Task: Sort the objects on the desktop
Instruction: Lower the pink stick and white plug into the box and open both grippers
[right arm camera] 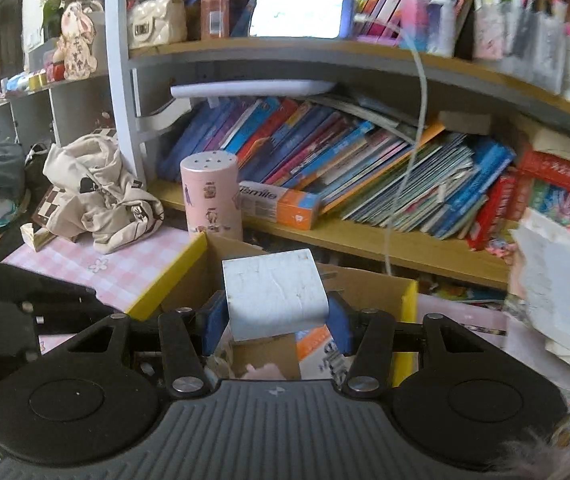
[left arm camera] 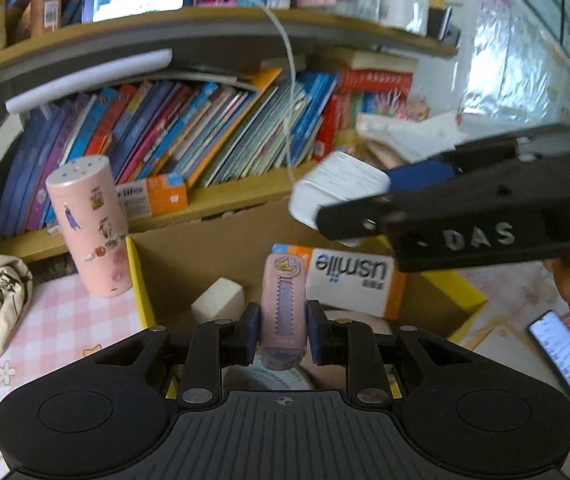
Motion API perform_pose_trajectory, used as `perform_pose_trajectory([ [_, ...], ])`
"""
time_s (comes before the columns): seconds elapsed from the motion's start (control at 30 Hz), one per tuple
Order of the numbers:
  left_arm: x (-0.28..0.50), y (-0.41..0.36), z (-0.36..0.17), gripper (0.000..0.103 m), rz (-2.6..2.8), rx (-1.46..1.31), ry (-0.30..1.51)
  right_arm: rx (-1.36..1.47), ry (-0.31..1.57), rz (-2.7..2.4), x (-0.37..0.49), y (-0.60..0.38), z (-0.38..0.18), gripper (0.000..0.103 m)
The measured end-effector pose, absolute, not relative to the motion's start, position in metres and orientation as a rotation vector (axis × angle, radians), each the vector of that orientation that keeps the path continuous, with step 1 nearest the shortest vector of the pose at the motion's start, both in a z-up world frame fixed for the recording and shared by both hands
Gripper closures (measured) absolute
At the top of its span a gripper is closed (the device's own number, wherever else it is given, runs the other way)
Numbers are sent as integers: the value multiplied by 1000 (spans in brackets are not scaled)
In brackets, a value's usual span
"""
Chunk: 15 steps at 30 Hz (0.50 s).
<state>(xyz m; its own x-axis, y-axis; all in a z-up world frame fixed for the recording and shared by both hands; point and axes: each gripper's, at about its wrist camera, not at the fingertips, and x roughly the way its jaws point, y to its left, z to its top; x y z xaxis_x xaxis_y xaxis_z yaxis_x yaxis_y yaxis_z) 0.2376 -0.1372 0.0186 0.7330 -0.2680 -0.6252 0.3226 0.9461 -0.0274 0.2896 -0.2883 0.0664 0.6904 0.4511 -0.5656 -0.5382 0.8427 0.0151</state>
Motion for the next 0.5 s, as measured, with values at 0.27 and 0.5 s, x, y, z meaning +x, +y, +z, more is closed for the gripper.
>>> perform_pose_trajectory([
  [0.27,260,-139,-2,80,-308,117,744,-159,721,573,344,-260,35,53],
  [0.5,273,-140,-17,80,-295,125,803,-200,831,592,376,-234,8,53],
])
